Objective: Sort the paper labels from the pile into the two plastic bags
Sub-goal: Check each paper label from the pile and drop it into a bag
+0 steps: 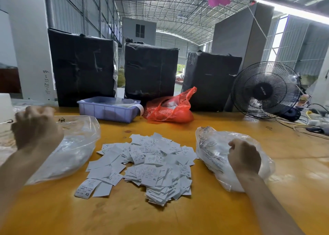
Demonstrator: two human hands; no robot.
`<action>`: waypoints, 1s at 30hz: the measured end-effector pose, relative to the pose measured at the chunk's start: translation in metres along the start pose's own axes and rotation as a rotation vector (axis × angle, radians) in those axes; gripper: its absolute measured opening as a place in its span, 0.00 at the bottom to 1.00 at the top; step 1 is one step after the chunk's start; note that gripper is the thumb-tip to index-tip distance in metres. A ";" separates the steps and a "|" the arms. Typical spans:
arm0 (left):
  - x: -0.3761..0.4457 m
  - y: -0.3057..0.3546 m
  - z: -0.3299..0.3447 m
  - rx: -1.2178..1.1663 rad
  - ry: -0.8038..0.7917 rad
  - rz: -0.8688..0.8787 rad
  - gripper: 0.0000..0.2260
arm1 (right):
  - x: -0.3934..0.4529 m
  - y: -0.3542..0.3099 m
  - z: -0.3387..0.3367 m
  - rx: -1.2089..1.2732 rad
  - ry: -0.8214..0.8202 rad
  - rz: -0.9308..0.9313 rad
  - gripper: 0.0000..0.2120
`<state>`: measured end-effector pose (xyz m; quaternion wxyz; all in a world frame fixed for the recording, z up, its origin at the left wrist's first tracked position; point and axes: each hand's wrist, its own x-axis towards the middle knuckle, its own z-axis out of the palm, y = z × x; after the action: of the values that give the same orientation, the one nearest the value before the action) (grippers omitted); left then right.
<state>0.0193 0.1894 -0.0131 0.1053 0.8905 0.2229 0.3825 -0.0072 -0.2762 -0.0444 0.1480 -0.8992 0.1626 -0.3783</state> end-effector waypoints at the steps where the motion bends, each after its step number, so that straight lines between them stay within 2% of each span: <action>1: -0.005 0.009 -0.005 -0.070 0.054 0.052 0.17 | -0.001 -0.005 -0.003 0.096 0.070 -0.018 0.10; 3: -0.025 0.037 -0.018 -0.144 0.144 0.208 0.15 | -0.004 -0.020 -0.010 0.407 0.109 -0.014 0.07; 5: -0.049 0.064 -0.027 -0.375 0.073 0.339 0.13 | -0.013 -0.045 -0.022 0.956 -0.089 0.146 0.10; 6: -0.063 0.079 -0.031 -0.552 -0.066 0.357 0.12 | -0.021 -0.059 -0.027 1.235 -0.258 0.257 0.11; 7: -0.078 0.094 -0.035 -0.719 -0.273 0.341 0.11 | -0.030 -0.072 -0.028 1.418 -0.419 0.340 0.12; 8: -0.094 0.108 -0.039 -0.886 -0.529 0.289 0.13 | -0.040 -0.083 -0.028 1.502 -0.548 0.384 0.13; 10: -0.117 0.128 -0.040 -1.150 -0.974 0.078 0.21 | -0.056 -0.100 -0.026 1.512 -0.709 0.388 0.12; 12: -0.130 0.137 -0.038 -1.283 -1.166 -0.114 0.29 | -0.067 -0.110 -0.024 1.487 -0.762 0.347 0.07; 14: -0.135 0.137 -0.035 -1.323 -1.181 -0.141 0.28 | -0.072 -0.112 -0.021 1.472 -0.791 0.297 0.06; 17: -0.138 0.133 -0.030 -1.351 -1.089 -0.119 0.10 | -0.074 -0.111 -0.018 1.441 -0.806 0.258 0.08; 19: -0.138 0.131 -0.026 -1.336 -0.999 -0.205 0.04 | -0.073 -0.111 -0.017 1.405 -0.818 0.301 0.11; 22: -0.136 0.131 -0.022 -1.348 -0.896 -0.282 0.05 | -0.071 -0.108 -0.017 1.250 -1.007 0.336 0.22; 24: -0.136 0.131 -0.022 -1.369 -0.876 -0.288 0.07 | -0.073 -0.108 -0.018 1.212 -1.135 0.324 0.19; 27: -0.138 0.132 -0.021 -1.374 -0.882 -0.267 0.11 | -0.073 -0.109 -0.017 1.316 -1.105 0.404 0.14; 30: -0.139 0.132 -0.023 -1.371 -0.915 -0.236 0.13 | -0.071 -0.107 -0.017 1.325 -1.038 0.399 0.11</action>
<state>-0.0398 0.0074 -0.0380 0.7439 0.6672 -0.0323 0.0202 -0.0471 -0.1530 -0.0363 0.7607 -0.6414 -0.0246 0.0966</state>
